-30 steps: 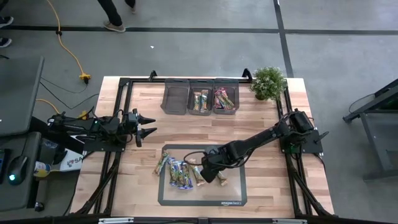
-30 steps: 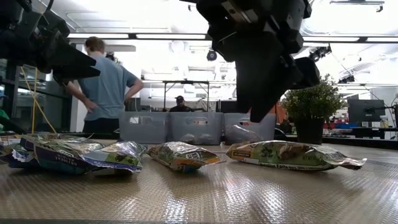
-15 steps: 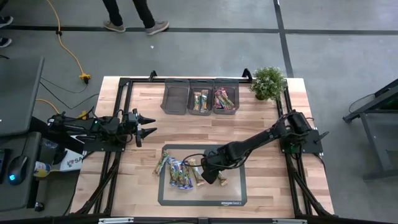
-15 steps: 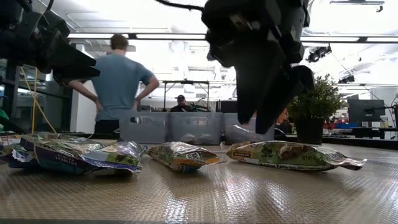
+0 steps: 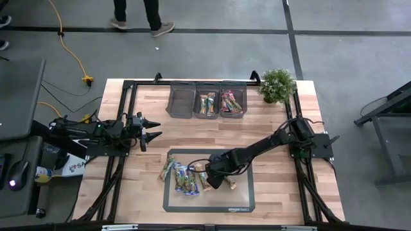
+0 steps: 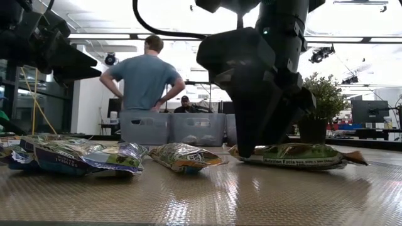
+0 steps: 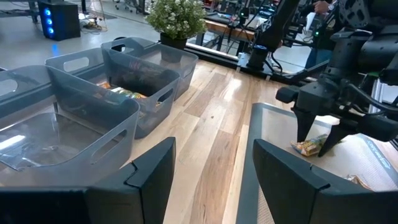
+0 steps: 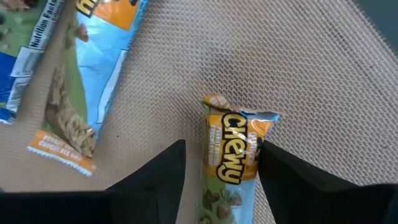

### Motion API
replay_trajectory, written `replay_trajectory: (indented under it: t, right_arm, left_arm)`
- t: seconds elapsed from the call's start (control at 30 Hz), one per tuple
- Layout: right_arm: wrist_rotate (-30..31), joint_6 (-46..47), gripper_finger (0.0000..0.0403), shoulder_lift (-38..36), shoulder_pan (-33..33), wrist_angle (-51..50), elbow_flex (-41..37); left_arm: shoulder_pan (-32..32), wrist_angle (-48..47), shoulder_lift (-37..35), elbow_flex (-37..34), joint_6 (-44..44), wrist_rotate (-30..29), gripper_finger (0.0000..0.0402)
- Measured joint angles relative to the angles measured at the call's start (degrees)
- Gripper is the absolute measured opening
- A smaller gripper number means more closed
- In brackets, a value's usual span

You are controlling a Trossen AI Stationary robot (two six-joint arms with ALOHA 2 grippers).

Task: Pick and place Granola Bars by type
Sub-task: Put the orange granola bar into the middle black bin

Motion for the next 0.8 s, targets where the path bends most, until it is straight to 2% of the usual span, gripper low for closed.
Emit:
replay_trajectory:
  t: [0.4, 0.8]
  right_arm:
    - [1.5, 2.7, 0.0179, 1.0, 0.5, 0.1, 0.1]
    - [0.3, 2.7, 0.0101, 1.2, 0.4, -0.9, 0.1]
  left_arm:
    - [0.0, 0.0, 0.0, 0.0, 0.0, 0.1, 0.0211]
    - [0.0, 0.0, 0.0, 0.0, 0.0, 0.1, 0.0211]
